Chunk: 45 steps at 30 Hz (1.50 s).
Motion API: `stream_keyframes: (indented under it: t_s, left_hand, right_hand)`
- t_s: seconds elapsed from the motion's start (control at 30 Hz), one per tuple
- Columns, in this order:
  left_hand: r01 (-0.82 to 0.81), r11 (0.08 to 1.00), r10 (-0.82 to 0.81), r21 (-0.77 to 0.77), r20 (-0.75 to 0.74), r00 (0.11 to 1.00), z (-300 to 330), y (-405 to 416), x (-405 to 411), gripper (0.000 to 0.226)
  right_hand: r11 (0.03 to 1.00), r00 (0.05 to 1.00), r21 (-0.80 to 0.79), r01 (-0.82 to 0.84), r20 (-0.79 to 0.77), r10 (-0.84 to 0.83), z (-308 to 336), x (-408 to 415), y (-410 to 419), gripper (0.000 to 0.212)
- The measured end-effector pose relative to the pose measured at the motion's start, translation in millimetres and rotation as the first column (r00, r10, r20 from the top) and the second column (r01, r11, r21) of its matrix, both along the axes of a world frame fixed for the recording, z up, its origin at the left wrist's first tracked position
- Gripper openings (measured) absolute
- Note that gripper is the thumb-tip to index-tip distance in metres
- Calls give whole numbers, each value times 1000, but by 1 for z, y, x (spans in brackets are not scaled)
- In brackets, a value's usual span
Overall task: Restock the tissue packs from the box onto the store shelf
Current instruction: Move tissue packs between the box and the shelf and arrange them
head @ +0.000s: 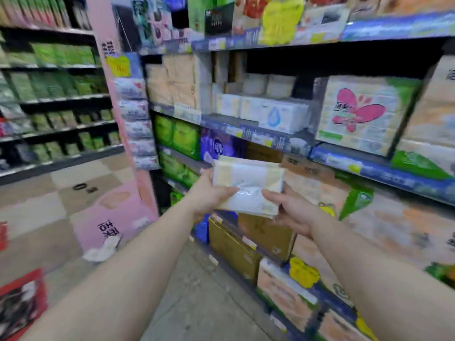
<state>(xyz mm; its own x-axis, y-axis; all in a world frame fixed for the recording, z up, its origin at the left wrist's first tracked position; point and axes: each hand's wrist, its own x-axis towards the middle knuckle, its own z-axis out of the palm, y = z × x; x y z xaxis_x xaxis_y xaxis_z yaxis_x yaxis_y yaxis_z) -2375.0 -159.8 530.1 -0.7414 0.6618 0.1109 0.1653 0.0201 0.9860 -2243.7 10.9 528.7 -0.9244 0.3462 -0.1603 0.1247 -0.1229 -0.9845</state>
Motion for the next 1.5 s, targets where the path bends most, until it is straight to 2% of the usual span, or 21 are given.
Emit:
stream_keyframes:
  t_s: [0.03, 0.1, 0.27, 0.33, 0.43, 0.57, 0.67, 0.73, 0.83, 0.87, 0.93, 1.0, 1.1, 1.17, 1.23, 1.3, 1.4, 1.43, 1.5]
  left_hand:
    - [-27, 1000, 27, 10, -9, 1000, 0, 1, -17, 56]
    - [-51, 998, 52, 30, -26, 998, 1, 10, -51, 56]
    - [53, 997, -49, 54, -73, 996, 19, 69, -131, 34]
    - [70, 996, -66, 56, -67, 996, 32, 96, -166, 33]
    - [56, 995, -53, 78, -45, 998, 48, 130, -223, 46]
    - [83, 994, -81, 70, -29, 996, 67, 156, -293, 55]
    - [153, 987, -151, 57, -32, 988, 82, 176, -349, 65]
    - [197, 979, -195, 54, -39, 980, 92, 192, -383, 77]
    - [261, 963, -256, 64, -80, 963, 100, 218, -435, 55]
    - [298, 953, -292, 55, -94, 952, 101, 226, -452, 56]
    - [343, 939, -340, 20, -85, 936, 101, 243, -487, 74]
    - [413, 911, -413, -11, -53, 909, 96, 257, -516, 92]
    - [462, 884, -464, -72, -10, 886, 84, 272, -544, 109]
    - [525, 849, -521, -52, 80, 850, 80, 280, -557, 102]
    - [615, 788, -606, -46, 122, 786, 75, 286, -566, 75]
    - [675, 729, -667, -109, 108, 738, 71, 288, -565, 52]
    - [690, 693, -699, -211, 42, 714, 64, 293, -572, 59]
    - [683, 691, -700, -236, 18, 714, 62, 294, -574, 64]
    - [659, 702, -689, -271, -22, 725, 62, 291, -577, 72]
  right_hand:
    - [1000, 999, 11, -26, 18, 26, 0, -18, 5, 43]
    - [997, 997, 33, -71, 35, 70, 0, -51, 19, 48]
    - [995, 999, 94, -41, -15, 42, 20, -136, 77, 54]
    - [991, 1000, 132, -13, -26, 17, 37, -170, 104, 57]
    - [969, 996, 243, 52, -80, -33, 63, -218, 132, 54]
    - [936, 982, 321, 143, -161, -95, 73, -276, 151, 73]
    - [863, 960, 429, 268, -198, -199, 72, -321, 166, 86]
    - [832, 943, 453, 321, -230, -239, 76, -349, 173, 77]
    - [797, 908, 446, 407, -288, -303, 79, -393, 183, 59]
    - [781, 899, 452, 431, -294, -326, 80, -407, 186, 56]
    - [754, 872, 441, 487, -299, -388, 80, -433, 193, 57]
    - [742, 839, 392, 544, -279, -468, 72, -455, 200, 73]
    - [769, 828, 307, 561, -181, -531, 59, -475, 205, 124]
    - [796, 834, 251, 551, -133, -535, 54, -479, 207, 139]
    - [788, 828, 266, 555, -88, -554, 53, -478, 210, 130]
    - [773, 828, 342, 534, -27, -560, 51, -475, 212, 119]
    - [790, 857, 412, 454, 39, -513, 52, -474, 212, 93]
    - [796, 861, 415, 441, 54, -505, 52, -474, 212, 90]
    - [801, 870, 436, 411, 76, -488, 52, -474, 208, 99]
